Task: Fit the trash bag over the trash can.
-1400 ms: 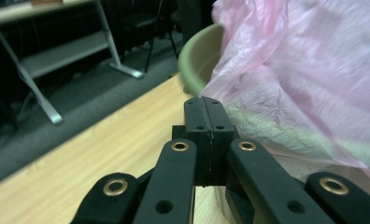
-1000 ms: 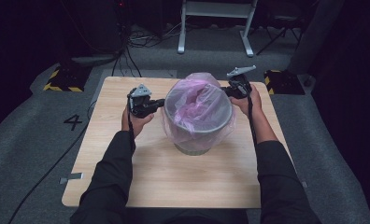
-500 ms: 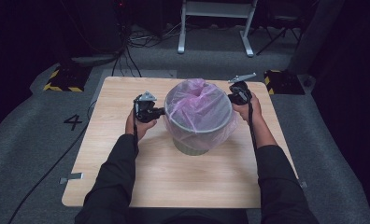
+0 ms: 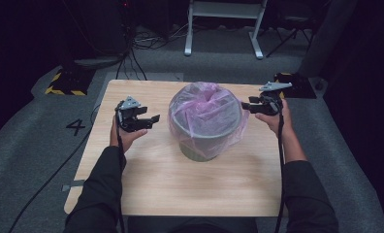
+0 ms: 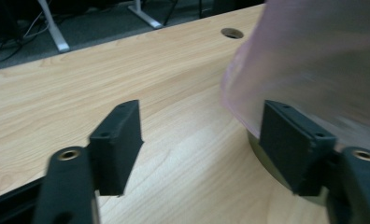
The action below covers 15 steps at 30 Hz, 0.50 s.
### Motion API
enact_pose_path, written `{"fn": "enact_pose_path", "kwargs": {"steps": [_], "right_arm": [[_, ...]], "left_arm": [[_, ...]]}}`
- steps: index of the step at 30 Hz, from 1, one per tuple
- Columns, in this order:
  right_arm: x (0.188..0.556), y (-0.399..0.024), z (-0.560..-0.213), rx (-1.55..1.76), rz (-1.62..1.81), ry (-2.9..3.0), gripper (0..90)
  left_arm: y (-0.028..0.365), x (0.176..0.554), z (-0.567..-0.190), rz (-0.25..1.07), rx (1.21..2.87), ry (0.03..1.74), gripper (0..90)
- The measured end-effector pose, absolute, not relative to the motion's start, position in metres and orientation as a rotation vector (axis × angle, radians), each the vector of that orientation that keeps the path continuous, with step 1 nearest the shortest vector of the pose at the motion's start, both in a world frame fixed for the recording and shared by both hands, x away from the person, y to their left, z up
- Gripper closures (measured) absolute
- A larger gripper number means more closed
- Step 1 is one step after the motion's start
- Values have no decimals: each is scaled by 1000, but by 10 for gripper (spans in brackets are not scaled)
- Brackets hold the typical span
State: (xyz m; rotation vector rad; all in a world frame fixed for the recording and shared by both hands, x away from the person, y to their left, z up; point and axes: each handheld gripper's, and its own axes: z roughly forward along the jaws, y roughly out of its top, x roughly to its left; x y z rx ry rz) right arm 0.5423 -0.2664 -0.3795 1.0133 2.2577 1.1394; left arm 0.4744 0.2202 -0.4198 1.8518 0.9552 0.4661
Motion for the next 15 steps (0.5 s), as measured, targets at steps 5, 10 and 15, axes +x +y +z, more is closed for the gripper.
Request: {"fn": "enact_pose_path", "kwargs": {"steps": [5,10,15], "right_arm": [[523,-283,-370,960,1175,2265,374],[491,-287,-365,779,1212,2306,337],[458,-280,-371,616,1211,2347,272]], "left_arm": [[221,444,-407,462,1875,821,239],[199,409,-411,414,1955,673,195],[173,384,-415,396,1972,591,167]]}}
